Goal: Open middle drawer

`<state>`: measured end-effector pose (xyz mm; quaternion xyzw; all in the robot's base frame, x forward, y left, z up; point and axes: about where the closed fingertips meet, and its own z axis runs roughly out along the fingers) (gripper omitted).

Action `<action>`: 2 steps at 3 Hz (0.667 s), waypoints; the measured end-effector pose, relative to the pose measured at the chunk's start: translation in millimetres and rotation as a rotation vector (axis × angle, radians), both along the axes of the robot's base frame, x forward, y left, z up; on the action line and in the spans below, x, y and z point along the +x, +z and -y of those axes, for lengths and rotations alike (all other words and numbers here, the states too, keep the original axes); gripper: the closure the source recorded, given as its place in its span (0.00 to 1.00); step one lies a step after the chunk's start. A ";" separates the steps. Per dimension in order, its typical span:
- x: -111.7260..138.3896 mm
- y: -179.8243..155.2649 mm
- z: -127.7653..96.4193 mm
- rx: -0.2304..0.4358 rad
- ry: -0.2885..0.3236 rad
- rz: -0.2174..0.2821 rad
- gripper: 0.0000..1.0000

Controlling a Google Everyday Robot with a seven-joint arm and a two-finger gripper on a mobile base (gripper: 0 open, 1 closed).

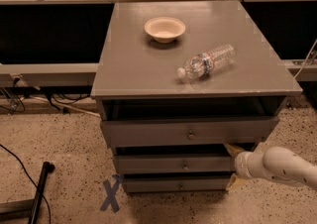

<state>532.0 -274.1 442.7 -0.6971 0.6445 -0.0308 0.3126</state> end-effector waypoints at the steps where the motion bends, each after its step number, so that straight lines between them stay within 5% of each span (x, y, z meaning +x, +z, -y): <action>1: 9.9 -13.9 1.7 -0.011 -0.031 -0.002 0.00; 2: 18.5 -23.6 2.0 -0.023 -0.052 -0.015 0.00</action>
Offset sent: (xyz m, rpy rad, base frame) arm 0.0295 -0.0061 -0.0328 -0.0404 0.0272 -0.0835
